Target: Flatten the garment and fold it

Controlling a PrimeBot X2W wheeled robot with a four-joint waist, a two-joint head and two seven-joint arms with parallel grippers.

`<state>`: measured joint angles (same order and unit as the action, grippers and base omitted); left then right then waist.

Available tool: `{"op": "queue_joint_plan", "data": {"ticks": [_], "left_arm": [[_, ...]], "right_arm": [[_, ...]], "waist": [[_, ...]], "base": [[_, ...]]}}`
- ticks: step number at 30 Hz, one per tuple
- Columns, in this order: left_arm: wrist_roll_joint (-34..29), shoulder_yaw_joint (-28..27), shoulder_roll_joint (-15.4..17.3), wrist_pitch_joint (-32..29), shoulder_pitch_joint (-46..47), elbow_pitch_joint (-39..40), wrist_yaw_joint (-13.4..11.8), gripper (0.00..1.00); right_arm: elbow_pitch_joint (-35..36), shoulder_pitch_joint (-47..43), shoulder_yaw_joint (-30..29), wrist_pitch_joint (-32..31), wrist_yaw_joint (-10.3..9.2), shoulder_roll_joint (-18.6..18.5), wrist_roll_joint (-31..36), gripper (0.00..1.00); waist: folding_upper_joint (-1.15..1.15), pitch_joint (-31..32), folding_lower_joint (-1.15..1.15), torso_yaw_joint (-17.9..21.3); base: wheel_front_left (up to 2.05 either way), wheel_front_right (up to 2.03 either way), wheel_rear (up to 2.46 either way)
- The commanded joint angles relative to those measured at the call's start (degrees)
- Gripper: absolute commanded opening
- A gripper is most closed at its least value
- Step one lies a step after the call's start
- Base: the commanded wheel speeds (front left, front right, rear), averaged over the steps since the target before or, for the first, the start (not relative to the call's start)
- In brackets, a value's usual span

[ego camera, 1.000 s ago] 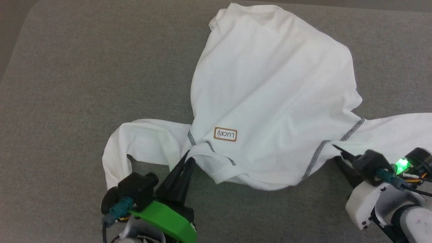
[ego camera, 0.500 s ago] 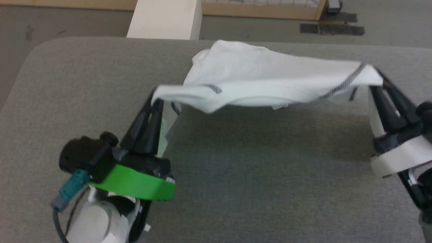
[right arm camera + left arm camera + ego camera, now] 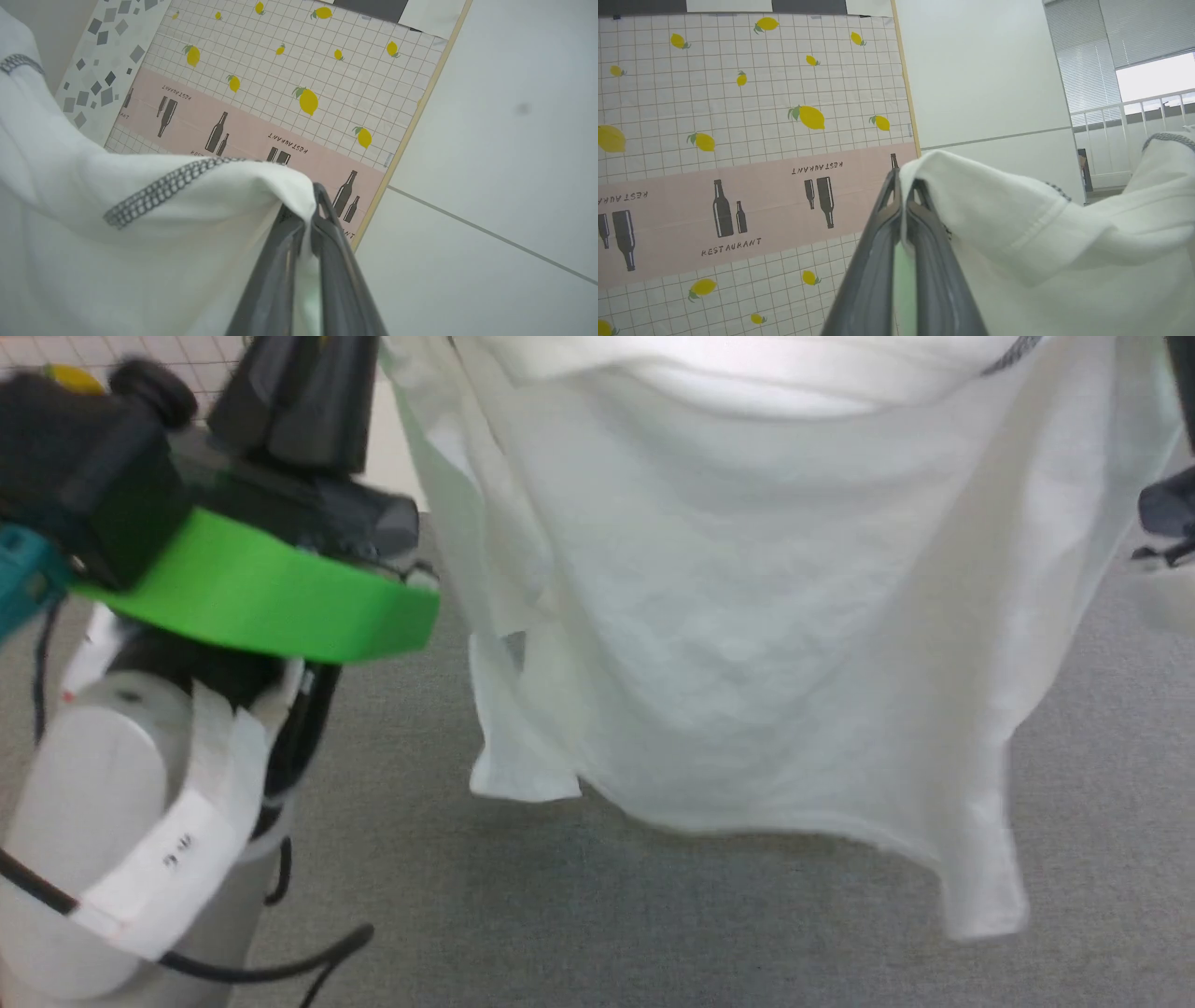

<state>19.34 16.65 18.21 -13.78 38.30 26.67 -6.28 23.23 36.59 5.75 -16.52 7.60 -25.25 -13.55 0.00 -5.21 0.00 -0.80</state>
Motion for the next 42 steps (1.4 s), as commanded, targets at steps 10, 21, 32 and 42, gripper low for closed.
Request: {"op": "queue_joint_plan", "data": {"ticks": [10, 21, 32, 42], "left_arm": [[3.87, -1.30, -1.22, -10.55, 11.29, -4.50, -1.22, 0.00], [-1.41, -0.25, -2.59, -11.34, 35.04, -25.33, -1.31, 0.00], [-9.25, -1.72, -5.54, 6.81, 55.16, -45.48, -6.91, 0.00], [-8.06, -1.29, -6.99, 21.54, 51.17, -53.12, -5.82, 0.00]], "right_arm": [[-2.07, 10.08, 2.67, -7.68, -0.11, -0.65, -6.77, 0.00], [-21.01, 33.25, 6.03, -9.47, -0.11, -0.67, -9.51, 0.00], [-42.40, 56.04, 11.12, 3.91, -0.11, 3.06, -0.96, 0.00], [-51.34, 55.38, 18.35, 13.62, -0.11, 0.69, -0.74, 0.00]], "waist": [[0.00, -5.24, 0.00, 2.00], [0.00, -23.45, 0.00, 2.94], [0.00, -36.70, 0.00, 1.83], [0.00, -38.94, 0.00, 0.03]], "base": [[0.00, 0.00, 0.00], [0.00, 0.00, 0.00], [0.00, 0.00, 0.00], [0.00, 0.00, 0.00]]}}
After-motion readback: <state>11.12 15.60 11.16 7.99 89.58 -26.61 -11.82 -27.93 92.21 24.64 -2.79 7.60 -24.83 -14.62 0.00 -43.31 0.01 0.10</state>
